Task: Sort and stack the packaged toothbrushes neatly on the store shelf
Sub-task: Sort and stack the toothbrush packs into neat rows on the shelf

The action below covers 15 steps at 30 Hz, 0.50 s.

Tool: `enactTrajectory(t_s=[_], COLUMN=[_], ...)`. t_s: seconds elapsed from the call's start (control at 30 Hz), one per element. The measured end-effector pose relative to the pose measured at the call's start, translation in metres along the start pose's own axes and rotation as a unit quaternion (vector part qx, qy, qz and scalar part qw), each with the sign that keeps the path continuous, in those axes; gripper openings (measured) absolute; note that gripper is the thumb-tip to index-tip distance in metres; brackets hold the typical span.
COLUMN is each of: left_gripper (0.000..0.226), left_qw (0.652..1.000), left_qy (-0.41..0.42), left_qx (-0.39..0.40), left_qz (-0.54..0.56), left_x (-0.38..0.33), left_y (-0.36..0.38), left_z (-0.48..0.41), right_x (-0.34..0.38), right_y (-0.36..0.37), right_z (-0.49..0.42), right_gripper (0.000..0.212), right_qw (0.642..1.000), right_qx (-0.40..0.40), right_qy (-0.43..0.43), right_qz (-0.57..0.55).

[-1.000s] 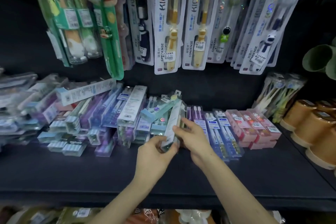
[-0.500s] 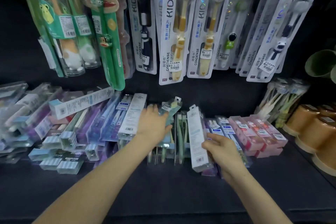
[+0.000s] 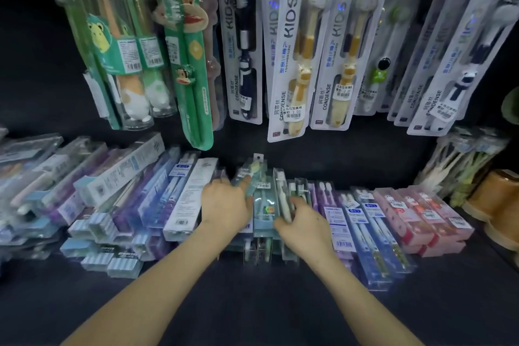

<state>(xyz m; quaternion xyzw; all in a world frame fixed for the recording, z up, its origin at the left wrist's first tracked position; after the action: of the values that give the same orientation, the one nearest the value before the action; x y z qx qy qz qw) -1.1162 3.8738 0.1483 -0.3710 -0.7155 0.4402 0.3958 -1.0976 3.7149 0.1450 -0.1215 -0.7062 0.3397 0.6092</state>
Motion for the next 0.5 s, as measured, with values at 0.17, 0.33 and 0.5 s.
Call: enactTrajectory(t_s=[0.17, 0.33, 0.5], left_gripper=[0.049, 0.046, 0.047], left_qw=[0.988, 0.991, 0.987], left_qy=[-0.029, -0.069, -0.141], left_qx=[-0.104, -0.092, -0.071], left_qz=[0.108, 0.062, -0.009], left_x=[0.025, 0.075, 0.132], left_y=[-0.039, -0.054, -0.042], left_z=[0.011, 0.018, 0.025], right_x=[0.000, -0.002, -0.001], right_y=[0.009, 0.010, 0.013], right_z=[-0.001, -0.006, -0.001], right_gripper=[0.047, 0.053, 0.052], right_qw=[1.000, 0.998, 0.995], right_qx=[-0.007, -0.009, -0.022], right_qy=[-0.002, 0.002, -0.003], right_qz=[-0.020, -0.066, -0.102])
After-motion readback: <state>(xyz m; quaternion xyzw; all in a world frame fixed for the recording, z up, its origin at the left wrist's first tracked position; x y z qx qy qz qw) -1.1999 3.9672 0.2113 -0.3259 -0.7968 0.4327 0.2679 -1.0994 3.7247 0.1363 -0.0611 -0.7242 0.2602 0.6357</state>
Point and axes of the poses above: each hand's wrist, its own z-axis away from the middle knuckle, its own y-axis out of the palm, x = y × z, the point moved 5 cm from there along -z, towards the middle knuckle, and after that the axes turned 11 degrees about -z, right-handed, at the moved point
